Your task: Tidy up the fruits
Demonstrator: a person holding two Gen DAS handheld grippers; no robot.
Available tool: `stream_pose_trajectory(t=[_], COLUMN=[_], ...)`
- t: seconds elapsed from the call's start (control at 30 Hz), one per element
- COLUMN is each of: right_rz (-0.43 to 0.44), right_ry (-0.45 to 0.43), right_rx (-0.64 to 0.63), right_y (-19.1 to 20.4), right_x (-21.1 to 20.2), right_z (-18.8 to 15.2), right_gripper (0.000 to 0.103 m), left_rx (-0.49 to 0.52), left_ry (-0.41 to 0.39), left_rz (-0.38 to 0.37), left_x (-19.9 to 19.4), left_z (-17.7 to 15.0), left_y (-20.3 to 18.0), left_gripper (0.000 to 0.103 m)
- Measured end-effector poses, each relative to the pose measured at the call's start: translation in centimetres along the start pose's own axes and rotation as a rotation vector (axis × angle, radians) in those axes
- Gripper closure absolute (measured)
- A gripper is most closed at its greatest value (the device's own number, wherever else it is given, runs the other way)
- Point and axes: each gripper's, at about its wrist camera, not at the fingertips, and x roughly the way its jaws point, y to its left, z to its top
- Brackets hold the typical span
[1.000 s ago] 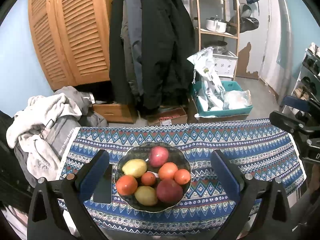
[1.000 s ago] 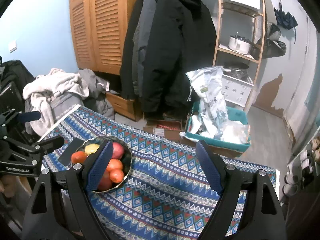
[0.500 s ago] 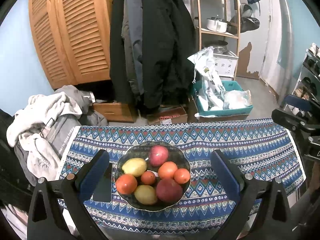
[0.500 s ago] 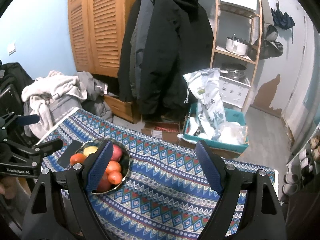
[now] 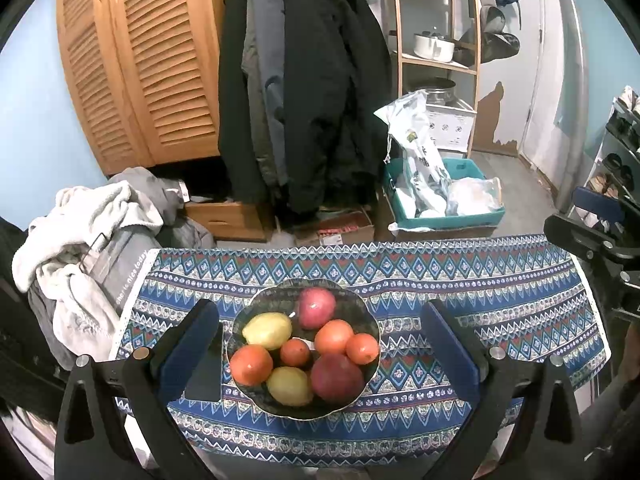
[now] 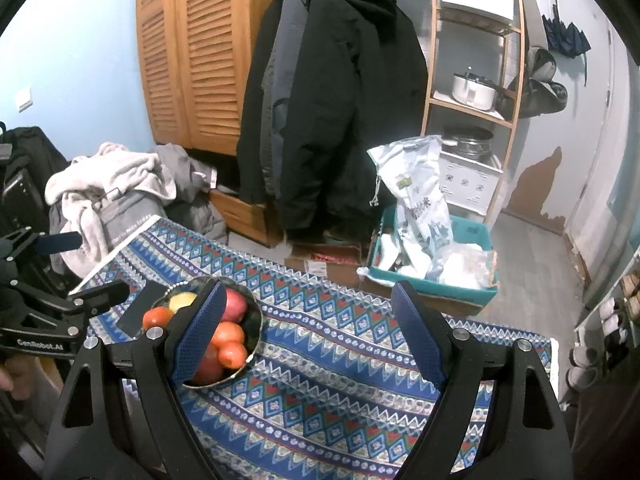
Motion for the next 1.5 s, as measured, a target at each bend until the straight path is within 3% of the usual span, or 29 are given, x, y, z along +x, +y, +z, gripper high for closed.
stream_pose_trajectory(t=[1.5], right_rz=[0.002], right_ry=[0.003], right_rx=[0.014], right_y=[0.09], right_x=[-0.22], right_z=[0.2], right_gripper=[0.02], left_rx=[-0.041], left_ry=[0.022], left_rz=[-0.019], left_x=[-0.16], left_z=[0.01], left_y=[0.02], left_gripper=[0.001])
